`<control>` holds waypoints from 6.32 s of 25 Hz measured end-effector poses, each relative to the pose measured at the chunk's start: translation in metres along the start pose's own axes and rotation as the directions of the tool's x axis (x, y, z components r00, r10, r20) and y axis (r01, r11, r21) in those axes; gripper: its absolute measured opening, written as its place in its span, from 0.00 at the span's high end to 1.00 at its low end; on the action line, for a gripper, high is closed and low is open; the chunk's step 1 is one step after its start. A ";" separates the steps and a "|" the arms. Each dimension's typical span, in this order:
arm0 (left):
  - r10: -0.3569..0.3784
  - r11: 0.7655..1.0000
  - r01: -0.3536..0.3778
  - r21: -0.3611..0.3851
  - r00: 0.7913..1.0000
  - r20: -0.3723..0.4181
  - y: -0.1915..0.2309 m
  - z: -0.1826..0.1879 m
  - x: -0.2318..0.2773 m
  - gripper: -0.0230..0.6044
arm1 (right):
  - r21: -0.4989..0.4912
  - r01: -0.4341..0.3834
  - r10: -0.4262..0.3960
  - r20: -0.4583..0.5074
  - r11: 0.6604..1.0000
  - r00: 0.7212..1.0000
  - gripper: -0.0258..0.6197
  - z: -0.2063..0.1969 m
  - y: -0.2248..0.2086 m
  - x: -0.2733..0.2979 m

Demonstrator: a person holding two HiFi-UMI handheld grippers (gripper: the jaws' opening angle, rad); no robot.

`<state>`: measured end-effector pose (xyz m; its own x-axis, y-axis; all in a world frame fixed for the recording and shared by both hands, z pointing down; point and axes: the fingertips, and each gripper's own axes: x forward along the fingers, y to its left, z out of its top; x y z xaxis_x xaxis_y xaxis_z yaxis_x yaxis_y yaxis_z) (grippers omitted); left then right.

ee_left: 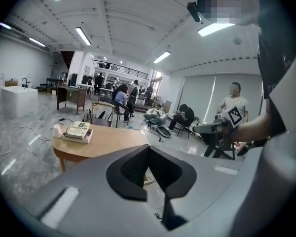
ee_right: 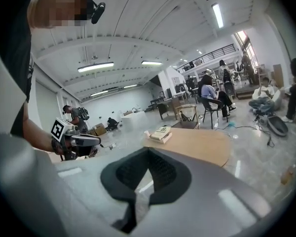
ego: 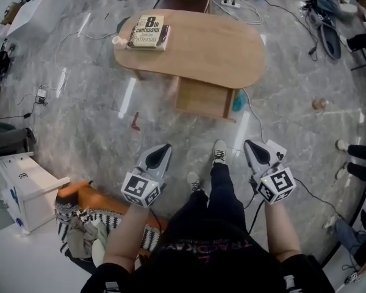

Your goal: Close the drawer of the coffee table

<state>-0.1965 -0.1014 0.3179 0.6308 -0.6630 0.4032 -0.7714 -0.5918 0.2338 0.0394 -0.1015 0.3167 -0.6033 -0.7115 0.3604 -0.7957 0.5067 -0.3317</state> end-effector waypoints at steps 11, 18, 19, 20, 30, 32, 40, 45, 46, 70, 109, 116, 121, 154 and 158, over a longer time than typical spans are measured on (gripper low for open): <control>0.060 0.997 -0.063 -0.044 0.996 -0.059 0.058 -0.068 0.073 0.96 | 0.058 -0.044 0.047 -0.048 0.997 0.998 0.96 -0.061 -0.072 0.086; 0.104 0.991 -0.108 -0.078 0.994 -0.046 0.106 -0.140 0.110 0.96 | 0.026 -0.056 0.058 -0.074 0.998 0.996 0.96 -0.124 -0.103 0.136; 0.110 0.990 -0.113 -0.084 0.993 -0.046 0.110 -0.152 0.115 0.96 | 0.023 -0.055 0.057 -0.080 0.998 0.995 0.96 -0.135 -0.108 0.140; 0.114 0.989 -0.118 -0.087 0.992 -0.048 0.114 -0.165 0.119 0.96 | 0.020 -0.054 0.055 -0.085 0.998 0.995 0.96 -0.147 -0.113 0.143; 0.155 0.984 -0.158 -0.086 0.987 -0.041 0.164 -0.286 0.162 0.96 | -0.016 -0.027 0.026 -0.083 0.999 0.996 0.93 -0.256 -0.156 0.174; 0.155 0.984 -0.158 -0.079 0.987 -0.037 0.169 -0.303 0.173 0.96 | -0.024 -0.024 0.022 -0.081 0.999 0.996 0.92 -0.273 -0.167 0.177; 0.168 0.985 -0.168 -0.036 0.986 0.006 0.203 -0.363 0.221 0.96 | -0.056 0.033 -0.036 -0.056 0.998 0.998 0.80 -0.348 -0.221 0.193; 0.226 0.974 -0.226 0.001 0.972 0.058 0.240 -0.396 0.238 0.96 | -0.127 0.065 -0.071 -0.043 0.990 0.997 0.70 -0.388 -0.243 0.199; 0.239 0.971 -0.240 0.010 0.969 0.068 0.248 -0.402 0.240 0.96 | -0.141 0.068 -0.074 -0.039 0.988 0.997 0.70 -0.395 -0.247 0.201; 0.190 0.969 -0.212 0.125 0.967 0.172 0.290 -0.421 0.293 0.54 | -0.225 0.152 -0.135 0.092 0.962 0.987 0.68 -0.440 -0.260 0.233; 0.272 0.957 -0.289 0.041 0.934 0.234 0.322 -0.334 0.361 0.64 | -0.146 0.297 -0.276 0.148 0.944 0.950 0.68 -0.357 -0.314 0.277; 0.292 0.951 -0.308 0.038 0.929 0.227 0.329 -0.320 0.388 0.64 | -0.135 0.311 -0.291 0.153 0.941 0.944 0.68 -0.342 -0.338 0.290; 0.303 0.947 -0.319 0.046 0.929 0.215 0.335 -0.311 0.403 0.64 | -0.114 0.332 -0.311 0.165 0.936 0.936 0.68 -0.333 -0.352 0.300; 0.250 0.955 -0.283 0.093 0.931 0.266 0.317 -0.305 0.394 0.91 | 0.025 0.561 -0.549 0.247 0.828 0.799 0.67 -0.307 -0.399 0.326; 0.247 0.957 -0.277 0.080 0.931 0.269 0.319 -0.306 0.390 0.95 | 0.021 0.552 -0.539 0.248 0.834 0.805 0.67 -0.306 -0.399 0.326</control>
<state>-0.2218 -0.4085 0.8208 0.4189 -0.8867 0.1954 -0.9069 -0.4193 0.0415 0.1435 -0.3869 0.8331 -0.0436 -0.9665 0.2528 -0.9952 0.0198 -0.0959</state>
